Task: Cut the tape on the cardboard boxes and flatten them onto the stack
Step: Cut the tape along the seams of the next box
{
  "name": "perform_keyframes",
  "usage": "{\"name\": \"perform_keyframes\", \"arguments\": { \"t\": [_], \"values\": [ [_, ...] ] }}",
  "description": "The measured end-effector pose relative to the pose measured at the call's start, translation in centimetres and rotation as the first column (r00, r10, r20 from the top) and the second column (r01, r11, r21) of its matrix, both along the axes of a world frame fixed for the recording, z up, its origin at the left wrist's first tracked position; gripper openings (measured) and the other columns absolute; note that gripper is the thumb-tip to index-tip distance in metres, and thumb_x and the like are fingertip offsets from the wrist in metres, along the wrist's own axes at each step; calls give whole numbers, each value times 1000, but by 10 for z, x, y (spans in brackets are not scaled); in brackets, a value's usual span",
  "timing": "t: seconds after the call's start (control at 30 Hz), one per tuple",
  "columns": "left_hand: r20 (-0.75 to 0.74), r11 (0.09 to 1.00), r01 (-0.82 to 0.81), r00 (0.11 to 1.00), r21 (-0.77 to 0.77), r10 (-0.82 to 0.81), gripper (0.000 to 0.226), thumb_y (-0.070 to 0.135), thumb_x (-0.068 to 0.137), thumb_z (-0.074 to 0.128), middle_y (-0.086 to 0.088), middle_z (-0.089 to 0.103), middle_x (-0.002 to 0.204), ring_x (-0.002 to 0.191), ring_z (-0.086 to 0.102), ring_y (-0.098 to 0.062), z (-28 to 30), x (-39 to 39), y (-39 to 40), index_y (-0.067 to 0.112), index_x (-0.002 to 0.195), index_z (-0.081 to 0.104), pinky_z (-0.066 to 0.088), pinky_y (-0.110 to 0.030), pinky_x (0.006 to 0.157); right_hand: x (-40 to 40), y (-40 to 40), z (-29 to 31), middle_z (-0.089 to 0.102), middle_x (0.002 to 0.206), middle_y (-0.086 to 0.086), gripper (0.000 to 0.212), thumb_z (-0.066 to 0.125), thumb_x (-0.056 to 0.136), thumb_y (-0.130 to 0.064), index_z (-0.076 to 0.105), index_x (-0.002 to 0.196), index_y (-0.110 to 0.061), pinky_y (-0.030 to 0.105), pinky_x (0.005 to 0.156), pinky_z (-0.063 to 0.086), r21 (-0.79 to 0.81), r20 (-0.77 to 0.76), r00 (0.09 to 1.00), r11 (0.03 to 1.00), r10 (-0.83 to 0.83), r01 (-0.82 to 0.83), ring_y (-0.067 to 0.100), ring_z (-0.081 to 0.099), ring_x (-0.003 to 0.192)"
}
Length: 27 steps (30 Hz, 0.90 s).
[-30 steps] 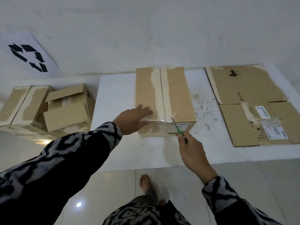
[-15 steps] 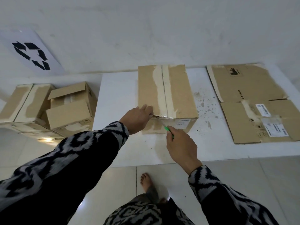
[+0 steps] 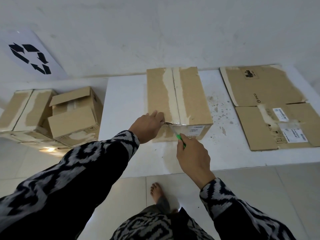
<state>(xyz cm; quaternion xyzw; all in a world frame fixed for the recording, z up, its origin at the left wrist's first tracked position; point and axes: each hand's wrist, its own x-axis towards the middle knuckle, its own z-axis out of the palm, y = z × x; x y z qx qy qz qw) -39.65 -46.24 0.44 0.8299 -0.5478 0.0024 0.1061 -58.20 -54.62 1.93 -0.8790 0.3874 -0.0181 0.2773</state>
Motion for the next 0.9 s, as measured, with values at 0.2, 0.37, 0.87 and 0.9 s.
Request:
{"name": "perform_keyframes", "arguments": {
  "t": [0.2,0.37,0.87,0.9],
  "values": [
    [12,998,34,999,-46,-33,13,16,102,45,-7,46,80,48,34,-31,-1,1,0,6,98,53,32,-35,53,5,-1,-1,63,105,2,40,33,104,-36,54,137,-27,32,73,46,14,-9,1000,1000,-11,11,25,60,96],
    [32,1000,19,999,-19,-18,11,14,101,45,-7,46,80,50,39,-34,-2,0,-1,7,99,53,26,-33,61,13,-4,-1,59,90,2,34,33,105,-33,60,122,-21,30,64,37,1,-42,999,1000,2,-2,23,55,82],
    [39,998,16,999,-59,-13,14,15,99,49,-12,57,82,44,32,-30,-4,0,0,5,97,57,26,-30,53,17,-13,9,66,100,7,32,33,105,-27,61,109,-12,29,67,36,-73,-141,990,997,24,-34,24,57,86],
    [51,998,17,999,-62,-14,15,17,98,47,-11,57,80,43,32,-30,-4,0,0,5,96,57,25,-29,51,14,-14,9,66,100,7,32,33,105,-27,61,110,-12,29,67,36,-81,-153,988,996,18,-30,23,54,82]
  ]
}}
